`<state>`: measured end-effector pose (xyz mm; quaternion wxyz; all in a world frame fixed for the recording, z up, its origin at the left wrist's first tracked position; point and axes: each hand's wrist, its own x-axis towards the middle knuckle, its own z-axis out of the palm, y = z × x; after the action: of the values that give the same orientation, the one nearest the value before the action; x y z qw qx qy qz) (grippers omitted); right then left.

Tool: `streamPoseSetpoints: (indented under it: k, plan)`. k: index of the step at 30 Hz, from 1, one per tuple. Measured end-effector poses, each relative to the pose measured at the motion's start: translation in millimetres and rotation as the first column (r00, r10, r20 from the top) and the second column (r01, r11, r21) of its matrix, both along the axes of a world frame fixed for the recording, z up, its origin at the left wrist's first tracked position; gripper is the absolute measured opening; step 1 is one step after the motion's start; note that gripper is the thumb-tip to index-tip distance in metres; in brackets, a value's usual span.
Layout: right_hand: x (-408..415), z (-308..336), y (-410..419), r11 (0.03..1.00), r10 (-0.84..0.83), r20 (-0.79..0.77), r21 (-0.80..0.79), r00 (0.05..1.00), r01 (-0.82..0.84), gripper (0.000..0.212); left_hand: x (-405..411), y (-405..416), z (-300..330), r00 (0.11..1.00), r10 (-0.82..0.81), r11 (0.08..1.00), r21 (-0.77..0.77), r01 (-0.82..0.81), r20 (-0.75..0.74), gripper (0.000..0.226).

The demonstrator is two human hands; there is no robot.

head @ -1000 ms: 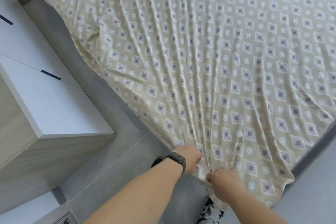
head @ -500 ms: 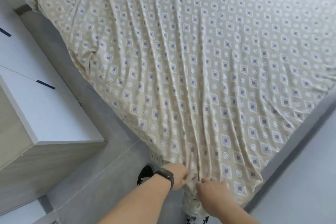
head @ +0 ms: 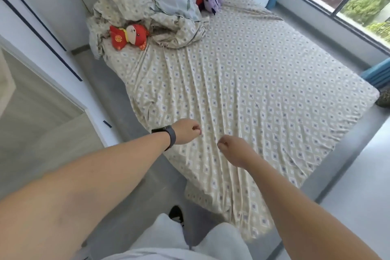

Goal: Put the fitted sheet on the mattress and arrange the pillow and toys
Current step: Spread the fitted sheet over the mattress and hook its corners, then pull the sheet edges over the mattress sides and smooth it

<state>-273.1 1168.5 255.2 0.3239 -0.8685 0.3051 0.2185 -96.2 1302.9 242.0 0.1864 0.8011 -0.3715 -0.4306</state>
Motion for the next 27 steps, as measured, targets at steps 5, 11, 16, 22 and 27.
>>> streamPoseSetpoints:
  k: [5,11,16,22,27]
  plan:
    - [30.5,29.4,3.8,0.995,0.029,0.009,0.099,1.000,-0.030,0.027,33.7,24.3,20.8,0.997,0.039,0.997,0.071,-0.035,-0.067,0.021]
    - [112.8,60.5,-43.1,0.994,0.112,0.002,0.016,0.994,-0.112,0.027,100.3,6.7,33.2,0.999,0.035,0.993,0.115,-0.031,-0.030,0.023]
    - [202.8,94.1,-67.0,0.995,0.101,0.155,0.000,0.983,-0.102,0.028,176.0,-14.0,61.9,0.982,0.187,0.982,0.010,-0.187,0.002,0.018]
    - [321.8,117.7,-81.1,0.965,0.263,0.157,-0.050,0.952,-0.259,0.028,272.6,-24.9,84.2,0.931,0.364,0.926,-0.125,-0.356,0.039,0.021]
    - [408.3,123.3,-79.0,0.959,0.283,0.179,-0.052,0.942,-0.278,0.030,352.1,-32.9,70.7,0.924,0.381,0.921,-0.095,-0.378,0.017,0.022]
